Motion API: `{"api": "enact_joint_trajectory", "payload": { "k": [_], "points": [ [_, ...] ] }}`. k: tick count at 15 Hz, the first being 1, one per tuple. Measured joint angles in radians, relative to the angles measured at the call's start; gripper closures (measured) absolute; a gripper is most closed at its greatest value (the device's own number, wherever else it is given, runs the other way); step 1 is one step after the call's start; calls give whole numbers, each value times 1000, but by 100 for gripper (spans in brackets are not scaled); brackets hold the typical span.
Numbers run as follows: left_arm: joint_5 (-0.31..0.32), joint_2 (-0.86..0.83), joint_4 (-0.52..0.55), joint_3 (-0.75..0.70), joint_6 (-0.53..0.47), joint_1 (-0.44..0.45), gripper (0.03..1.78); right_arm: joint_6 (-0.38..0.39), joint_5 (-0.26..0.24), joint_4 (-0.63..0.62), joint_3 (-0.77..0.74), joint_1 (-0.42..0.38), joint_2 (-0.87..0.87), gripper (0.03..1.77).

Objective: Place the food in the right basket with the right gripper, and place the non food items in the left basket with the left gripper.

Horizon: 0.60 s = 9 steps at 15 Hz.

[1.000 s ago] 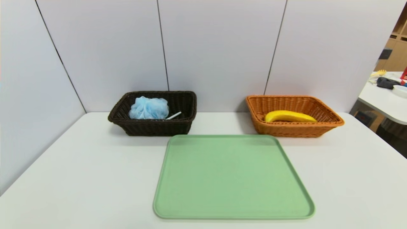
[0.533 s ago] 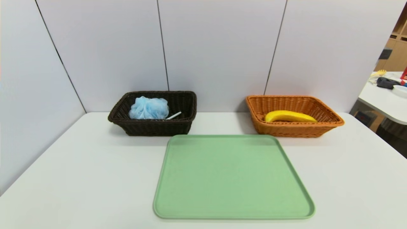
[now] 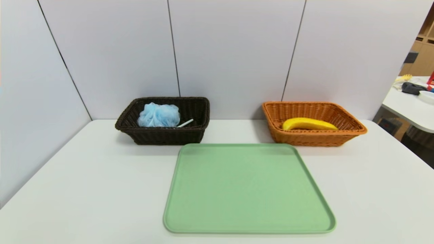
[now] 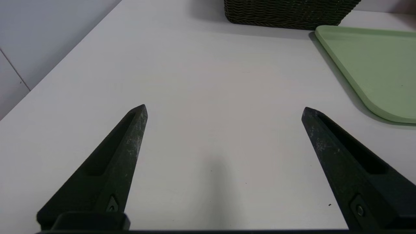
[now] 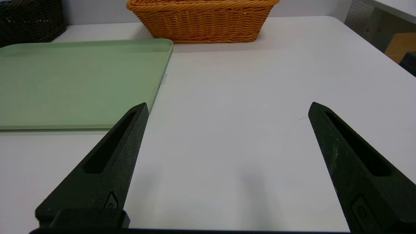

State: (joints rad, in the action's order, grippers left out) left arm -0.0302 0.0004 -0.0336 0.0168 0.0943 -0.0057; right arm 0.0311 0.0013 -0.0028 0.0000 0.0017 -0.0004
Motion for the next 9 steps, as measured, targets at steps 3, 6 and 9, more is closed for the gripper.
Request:
{"api": "enact_joint_trajectory", "payload": {
  "k": [3, 6, 9],
  "points": [
    [0, 0, 0, 0, 0, 0, 12, 0, 0, 0, 0, 0, 0, 10],
    [0, 0, 0, 0, 0, 0, 12, 0, 0, 0, 0, 1, 0, 10],
    [0, 0, 0, 0, 0, 0, 12, 0, 0, 0, 0, 0, 0, 10]
  ]
}}
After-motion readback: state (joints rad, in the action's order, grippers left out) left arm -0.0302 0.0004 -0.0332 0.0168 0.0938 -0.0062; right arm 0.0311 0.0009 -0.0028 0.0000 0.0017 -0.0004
